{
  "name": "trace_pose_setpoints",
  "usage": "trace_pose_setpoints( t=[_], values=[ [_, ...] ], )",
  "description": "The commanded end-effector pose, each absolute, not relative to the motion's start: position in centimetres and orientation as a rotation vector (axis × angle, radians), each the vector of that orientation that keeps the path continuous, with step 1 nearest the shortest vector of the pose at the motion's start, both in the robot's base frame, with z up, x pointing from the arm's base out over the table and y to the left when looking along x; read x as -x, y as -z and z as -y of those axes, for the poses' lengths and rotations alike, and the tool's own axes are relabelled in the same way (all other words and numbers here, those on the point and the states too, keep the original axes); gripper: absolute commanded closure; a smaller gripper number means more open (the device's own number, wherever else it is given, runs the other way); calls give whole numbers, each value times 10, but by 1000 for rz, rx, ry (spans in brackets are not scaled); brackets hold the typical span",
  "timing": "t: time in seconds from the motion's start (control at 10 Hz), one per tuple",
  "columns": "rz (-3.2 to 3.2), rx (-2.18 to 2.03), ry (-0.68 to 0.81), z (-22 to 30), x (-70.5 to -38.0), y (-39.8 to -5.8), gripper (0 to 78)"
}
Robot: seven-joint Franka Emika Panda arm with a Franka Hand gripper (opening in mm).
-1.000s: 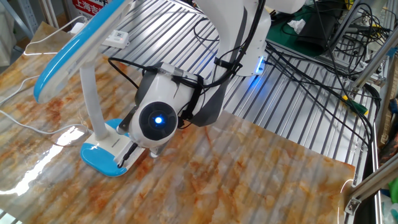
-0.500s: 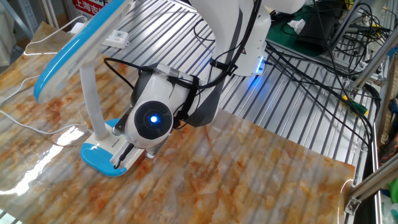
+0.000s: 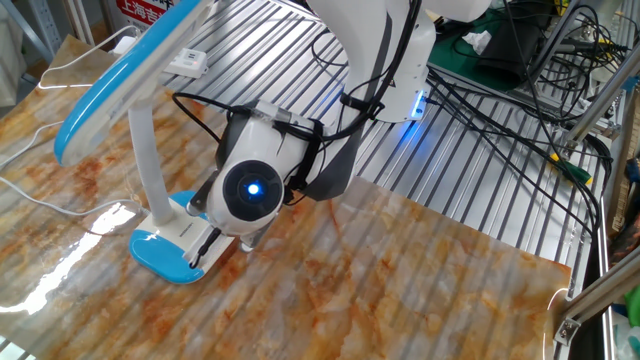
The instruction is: Turn on the desk lamp by pressing the button
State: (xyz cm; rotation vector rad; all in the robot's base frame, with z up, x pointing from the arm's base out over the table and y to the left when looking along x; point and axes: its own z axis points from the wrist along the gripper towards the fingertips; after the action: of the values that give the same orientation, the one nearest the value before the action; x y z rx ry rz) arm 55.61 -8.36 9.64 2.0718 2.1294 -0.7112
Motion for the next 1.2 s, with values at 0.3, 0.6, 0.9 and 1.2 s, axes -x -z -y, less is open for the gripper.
trace_pose_setpoints(
  t=[0.3, 0.6, 0.9, 1.2],
  values=[
    [-2123, -2058, 720, 84, -558, -98, 2],
    [-2130, -2058, 714, 85, -560, -99, 2],
    [-2143, -2062, 699, 85, -561, -98, 2],
    [-2135, -2062, 699, 84, -561, -93, 2]
  ],
)
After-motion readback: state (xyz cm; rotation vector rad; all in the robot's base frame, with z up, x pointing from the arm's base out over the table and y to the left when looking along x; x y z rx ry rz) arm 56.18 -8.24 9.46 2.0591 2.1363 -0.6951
